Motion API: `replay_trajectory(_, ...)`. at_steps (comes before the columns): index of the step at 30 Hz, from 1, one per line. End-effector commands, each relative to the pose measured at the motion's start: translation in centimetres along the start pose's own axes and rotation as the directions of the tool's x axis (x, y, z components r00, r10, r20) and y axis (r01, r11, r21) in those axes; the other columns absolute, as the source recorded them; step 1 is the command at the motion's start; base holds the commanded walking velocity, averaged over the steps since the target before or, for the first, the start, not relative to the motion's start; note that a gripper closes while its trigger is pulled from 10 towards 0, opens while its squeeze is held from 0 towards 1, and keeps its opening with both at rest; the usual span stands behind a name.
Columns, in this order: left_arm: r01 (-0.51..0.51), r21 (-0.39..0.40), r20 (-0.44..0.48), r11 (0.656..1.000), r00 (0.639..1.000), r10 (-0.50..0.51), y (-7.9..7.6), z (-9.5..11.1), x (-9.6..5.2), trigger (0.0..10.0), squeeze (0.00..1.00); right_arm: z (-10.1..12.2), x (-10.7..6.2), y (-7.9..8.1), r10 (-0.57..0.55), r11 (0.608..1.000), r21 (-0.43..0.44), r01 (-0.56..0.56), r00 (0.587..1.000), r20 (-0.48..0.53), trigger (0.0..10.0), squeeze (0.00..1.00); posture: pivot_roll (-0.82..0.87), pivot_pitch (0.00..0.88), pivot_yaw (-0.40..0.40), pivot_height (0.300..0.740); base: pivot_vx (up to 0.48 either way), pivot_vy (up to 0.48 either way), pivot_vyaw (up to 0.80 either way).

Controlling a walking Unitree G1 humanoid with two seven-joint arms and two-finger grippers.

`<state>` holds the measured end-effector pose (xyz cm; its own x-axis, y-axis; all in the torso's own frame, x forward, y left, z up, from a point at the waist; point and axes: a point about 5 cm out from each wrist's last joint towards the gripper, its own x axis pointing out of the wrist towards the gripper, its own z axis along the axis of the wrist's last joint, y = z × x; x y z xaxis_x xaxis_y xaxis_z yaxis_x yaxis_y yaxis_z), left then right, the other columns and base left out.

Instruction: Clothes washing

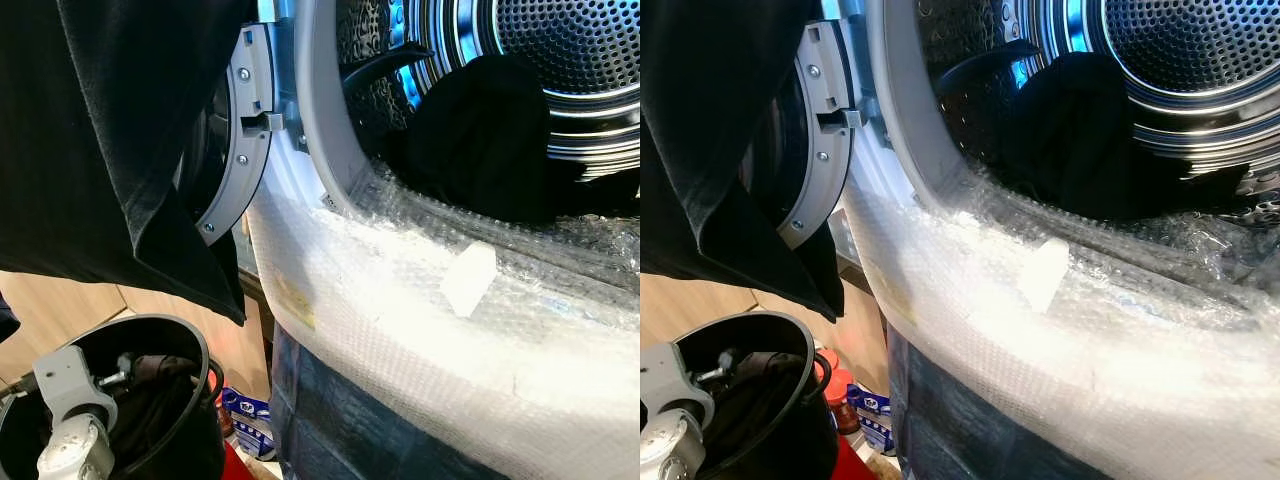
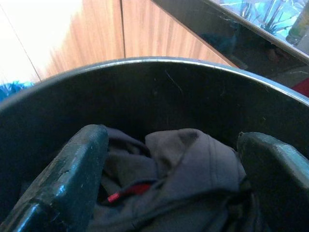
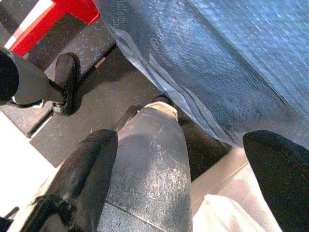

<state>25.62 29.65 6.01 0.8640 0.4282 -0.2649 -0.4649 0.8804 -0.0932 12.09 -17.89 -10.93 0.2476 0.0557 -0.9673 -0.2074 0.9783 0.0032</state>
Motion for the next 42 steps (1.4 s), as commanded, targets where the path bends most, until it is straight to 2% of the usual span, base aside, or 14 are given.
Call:
replay_trajectory(1, -0.025, -0.007, -0.008, 1.0, 1.0, 0.025, 1.1, 0.9, 0.6, 10.0, 1.0, -3.9, -0.2, -0.8, -0.053, 0.998, 0.015, 0.055, 0.988, -0.142, 10.0, 0.0, 0.01, 0.03, -0.013, 0.74, 0.0, 0.0, 0.0)
replay_trajectory(3, -0.027, -0.012, -0.018, 1.0, 0.999, 0.027, 1.3, 1.0, 0.8, 10.0, 1.0, -3.9, -0.2, -0.8, -0.055, 0.998, 0.017, 0.058, 0.988, -0.143, 10.0, 0.0, 0.01, 0.03, -0.013, 0.74, 0.0, 0.0, 0.0)
replay_trajectory(6, 0.043, 0.045, -0.143, 0.998, 0.989, -0.036, 1.2, 0.1, 1.3, 10.0, 1.0, -3.9, -0.2, -0.9, -0.069, 0.997, -0.055, 0.061, 0.987, -0.145, 10.0, 0.0, 0.01, 0.029, -0.015, 0.74, 0.0, 0.0, 0.0)
replay_trajectory(9, 0.066, 0.051, -0.152, 0.996, 0.987, -0.058, 1.0, 0.3, 1.5, 10.0, 1.0, -3.8, -0.2, -0.8, -0.064, 0.997, -0.061, 0.056, 0.988, -0.141, 10.0, 0.0, 0.0, 0.029, -0.017, 0.74, 0.0, 0.0, 0.0)
replay_trajectory(14, 0.015, 0.051, -0.169, 0.999, 0.986, -0.006, 2.0, 1.2, 2.8, 10.0, 1.0, -3.5, -0.3, -1.2, -0.072, 0.997, -0.049, 0.066, 0.989, -0.13, 10.0, 0.0, 0.0, 0.027, -0.03, 0.74, 0.0, 0.0, 0.0)
replay_trajectory(18, 0.0, 0.071, -0.222, 0.997, 0.975, 0.015, 2.6, 1.0, 3.2, 10.0, 1.0, -3.6, -0.3, -1.2, -0.068, 0.997, -0.057, 0.06, 0.989, -0.134, 10.0, 0.0, 0.0, 0.024, -0.034, 0.74, 0.0, 0.0, 0.0)
replay_trajectory(24, -0.03, 0.076, -0.25, 0.997, 0.967, 0.048, 3.1, 1.1, 3.5, 10.0, 1.0, -3.6, -0.3, -1.2, -0.06, 0.996, -0.066, 0.051, 0.989, -0.135, 10.0, 0.0, 0.0, 0.032, -0.04, 0.74, 0.0, 0.0, 0.0)
replay_trajectory(25, 0.034, 0.049, -0.27, 0.998, 0.963, -0.02, 2.5, 0.9, 3.5, 10.0, 0.44, -3.4, -0.3, -1.2, -0.06, 0.996, -0.071, 0.051, 0.989, -0.132, 10.0, 0.0, 0.0, 0.028, -0.041, 0.74, 0.0, 0.0, 0.0)
replay_trajectory(26, 0.122, 0.02, -0.269, 0.992, 0.957, -0.112, 1.4, 0.9, 3.7, 10.0, 0.0, -3.2, -0.3, -1.3, -0.063, 0.995, -0.081, 0.053, 0.99, -0.126, 10.0, 0.0, 0.0, 0.033, -0.043, 0.74, 0.0, 0.0, 0.0)
replay_trajectory(29, 0.147, 0.007, -0.242, 0.989, 0.96, -0.141, 0.9, 1.3, 3.9, 10.0, 0.0, -3.0, -0.3, -1.4, -0.064, 0.994, -0.099, 0.052, 0.991, -0.118, 10.0, 0.0, 0.0, 0.03, -0.045, 0.74, 0.0, 0.0, 0.0)
replay_trajectory(32, 0.21, 0.028, -0.273, 0.977, 0.942, -0.195, -0.1, 0.7, 4.0, 10.0, 0.0, -2.9, -0.3, -1.5, -0.063, 0.987, -0.153, 0.044, 0.99, -0.123, 10.0, 0.0, 0.0, 0.027, -0.047, 0.74, 0.0, 0.0, 0.0)
replay_trajectory(35, 0.232, 0.03, -0.279, 0.972, 0.936, -0.215, -0.5, 0.6, 3.9, 10.0, 0.0, -2.9, -0.3, -1.5, -0.061, 0.989, -0.143, 0.044, 0.991, -0.119, 10.0, 0.0, 0.0, 0.027, -0.048, 0.74, 0.0, 0.0, 0.0)
replay_trajectory(37, 0.262, 0.047, -0.328, 0.964, 0.916, -0.233, -0.7, 0.0, 3.8, 10.0, 0.0, -2.8, -0.3, -1.4, -0.05, 0.992, -0.121, 0.036, 0.992, -0.115, 10.0, 0.0, 0.0, 0.024, -0.044, 0.74, 0.0, 0.0, 0.0)
replay_trajectory(42, 0.253, 0.038, -0.349, 0.967, 0.91, -0.224, -0.7, -0.5, 3.7, 10.0, 0.0, -3.0, -0.2, -1.2, -0.045, 0.992, -0.119, 0.031, 0.992, -0.116, 10.0, 0.0, -0.01, 0.018, -0.026, 0.74, 0.0, 0.0, 0.0)
